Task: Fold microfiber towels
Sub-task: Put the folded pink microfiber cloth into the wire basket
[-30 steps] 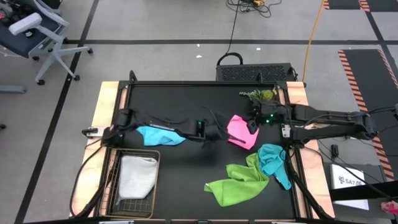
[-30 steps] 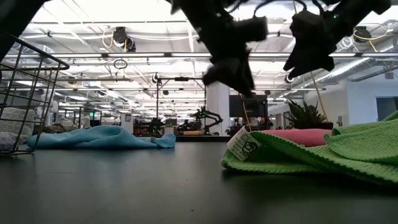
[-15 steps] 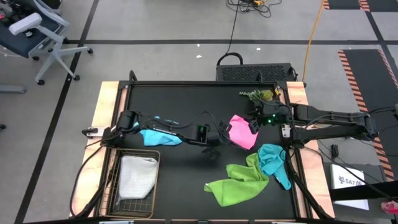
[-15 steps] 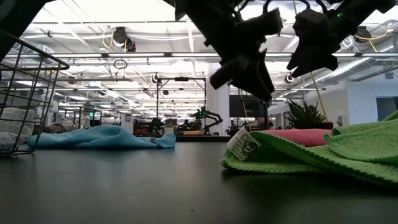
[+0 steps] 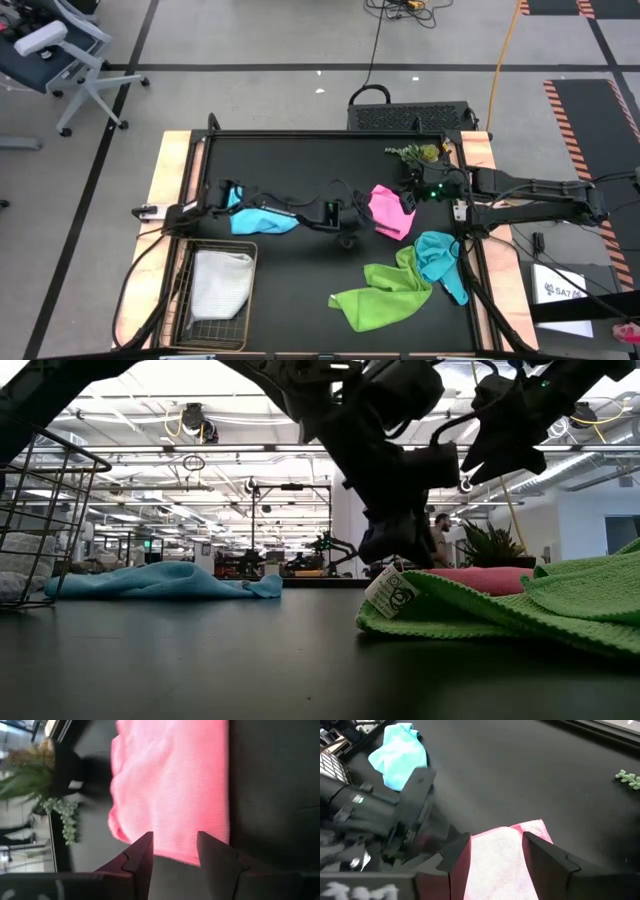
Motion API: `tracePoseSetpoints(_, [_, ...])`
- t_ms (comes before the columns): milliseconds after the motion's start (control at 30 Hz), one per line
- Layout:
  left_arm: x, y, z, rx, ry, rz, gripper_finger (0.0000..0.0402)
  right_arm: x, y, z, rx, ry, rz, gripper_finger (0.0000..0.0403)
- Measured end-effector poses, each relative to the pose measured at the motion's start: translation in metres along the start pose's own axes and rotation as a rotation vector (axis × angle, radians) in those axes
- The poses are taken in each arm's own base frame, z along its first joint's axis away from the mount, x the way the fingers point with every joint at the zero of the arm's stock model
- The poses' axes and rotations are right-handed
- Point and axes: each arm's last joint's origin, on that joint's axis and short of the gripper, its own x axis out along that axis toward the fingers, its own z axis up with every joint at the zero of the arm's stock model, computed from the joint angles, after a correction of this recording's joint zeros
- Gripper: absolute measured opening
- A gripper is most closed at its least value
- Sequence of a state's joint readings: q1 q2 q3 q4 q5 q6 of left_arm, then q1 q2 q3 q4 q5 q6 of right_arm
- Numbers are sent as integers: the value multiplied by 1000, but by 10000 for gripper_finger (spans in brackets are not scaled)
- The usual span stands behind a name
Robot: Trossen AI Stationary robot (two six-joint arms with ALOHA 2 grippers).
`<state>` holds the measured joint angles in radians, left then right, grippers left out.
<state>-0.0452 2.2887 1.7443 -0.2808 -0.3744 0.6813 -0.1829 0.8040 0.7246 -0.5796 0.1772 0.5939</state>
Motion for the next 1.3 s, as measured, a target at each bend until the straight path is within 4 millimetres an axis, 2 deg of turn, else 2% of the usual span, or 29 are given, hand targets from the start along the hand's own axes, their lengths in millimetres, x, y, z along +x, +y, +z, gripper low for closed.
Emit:
tracePoseSetpoints(100, [1,3,-4,-44,-16,-52,154,0,0,0,0,-1,1,169])
tracePoseSetpoints(467, [1,0,-3,-35,-79,-139,154,0,0,0,-3,-1,0,169])
tracePoseSetpoints(767, [15,1,-12,-45,-48,-122,154,0,0,1,2,-9,6,169])
tracePoseSetpoints(967, [28,-6,-17,-57,-34,-130,154,-2,0,1,25,-14,9,169])
tracePoseSetpoints(1100, [29,-6,-18,-80,-31,-126,154,-4,0,1,29,-28,18,169])
tracePoseSetpoints(1200, [30,-5,-18,-132,-23,-116,132,-6,0,2,31,-39,25,169])
tracePoseSetpoints(1300, [28,-1,-20,-211,-17,-120,74,-8,-1,2,33,-46,29,169])
